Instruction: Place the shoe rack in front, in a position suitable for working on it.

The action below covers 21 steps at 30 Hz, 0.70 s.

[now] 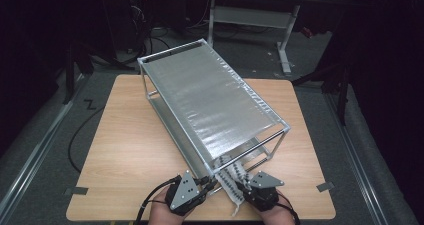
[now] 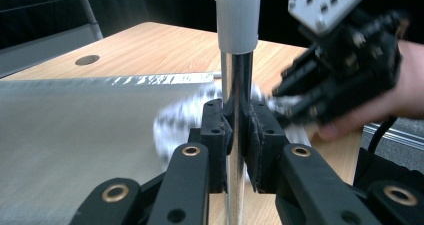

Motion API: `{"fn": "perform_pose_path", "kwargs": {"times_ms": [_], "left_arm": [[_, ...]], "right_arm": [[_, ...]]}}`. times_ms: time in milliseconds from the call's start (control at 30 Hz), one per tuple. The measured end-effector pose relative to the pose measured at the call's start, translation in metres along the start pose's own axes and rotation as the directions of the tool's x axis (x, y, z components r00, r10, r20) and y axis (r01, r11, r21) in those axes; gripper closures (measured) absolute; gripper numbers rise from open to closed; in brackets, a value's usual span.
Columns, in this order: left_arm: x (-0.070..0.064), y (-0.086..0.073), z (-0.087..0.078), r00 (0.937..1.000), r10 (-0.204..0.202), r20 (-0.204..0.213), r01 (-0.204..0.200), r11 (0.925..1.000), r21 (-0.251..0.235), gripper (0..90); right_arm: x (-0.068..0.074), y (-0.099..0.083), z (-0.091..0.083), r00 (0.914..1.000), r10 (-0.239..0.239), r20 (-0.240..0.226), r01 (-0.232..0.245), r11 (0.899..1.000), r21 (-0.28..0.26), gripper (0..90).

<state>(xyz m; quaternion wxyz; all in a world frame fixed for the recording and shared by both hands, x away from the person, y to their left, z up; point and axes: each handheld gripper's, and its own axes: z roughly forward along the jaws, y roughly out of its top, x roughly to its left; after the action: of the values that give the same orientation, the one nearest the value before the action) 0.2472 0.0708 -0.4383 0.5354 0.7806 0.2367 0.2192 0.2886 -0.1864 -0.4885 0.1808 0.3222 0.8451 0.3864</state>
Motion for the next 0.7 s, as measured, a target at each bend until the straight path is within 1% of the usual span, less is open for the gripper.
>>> {"fn": "perform_pose_path", "kwargs": {"times_ms": [100,133,200,300,333,433,467,533,633,667,700], "left_arm": [[0.000,0.000,0.001,1.0000,-0.002,0.005,0.003,1.0000,-0.004,79.7],[0.000,0.000,0.001,1.0000,-0.002,0.005,0.003,1.0000,-0.004,79.7],[0.000,0.001,0.002,0.9999,-0.004,0.010,0.004,1.0000,0.000,79.7],[0.001,0.001,0.001,0.9998,-0.010,0.015,0.010,0.9999,0.000,79.8],[0.001,0.001,0.001,0.9998,-0.010,0.018,0.010,0.9999,0.002,79.8],[0.002,0.001,0.001,0.9997,-0.008,0.021,0.007,1.0000,0.004,79.8],[0.002,0.001,0.001,0.9997,-0.008,0.023,0.008,1.0000,0.005,79.7],[0.002,0.001,0.001,0.9997,-0.009,0.023,0.009,1.0000,0.004,79.8],[0.001,0.001,0.002,0.9998,-0.004,0.018,0.004,1.0000,0.004,79.7],[0.001,0.001,0.001,0.9998,-0.001,0.018,0.001,1.0000,0.001,79.7],[0.001,0.001,0.001,0.9998,-0.001,0.018,0.001,1.0000,0.001,79.7]], "right_arm": [[0.010,-0.001,0.004,0.9984,0.008,-0.055,-0.007,1.000,0.008,77.5],[0.013,-0.001,0.007,0.9976,0.005,-0.069,-0.004,1.000,0.018,77.4],[0.019,0.000,0.011,0.9964,-0.014,-0.084,0.016,1.000,0.026,77.4],[0.030,0.003,0.014,0.9933,-0.025,-0.113,0.029,0.999,0.033,77.5],[0.033,0.004,0.015,0.9919,-0.040,-0.120,0.044,0.999,0.028,77.4],[0.037,0.004,0.017,0.9922,-0.054,-0.112,0.059,0.997,0.039,77.3],[0.036,0.004,0.017,0.9936,-0.058,-0.096,0.063,0.997,0.044,77.3],[0.031,0.003,0.017,0.9964,-0.039,-0.075,0.043,0.998,0.052,77.2],[0.020,0.000,0.015,0.9991,-0.021,-0.038,0.023,0.998,0.053,76.9],[0.014,-0.002,0.014,0.9998,-0.012,-0.018,0.013,0.998,0.057,76.8],[0.014,-0.002,0.014,0.9998,-0.012,-0.018,0.013,0.998,0.057,76.8]]}}
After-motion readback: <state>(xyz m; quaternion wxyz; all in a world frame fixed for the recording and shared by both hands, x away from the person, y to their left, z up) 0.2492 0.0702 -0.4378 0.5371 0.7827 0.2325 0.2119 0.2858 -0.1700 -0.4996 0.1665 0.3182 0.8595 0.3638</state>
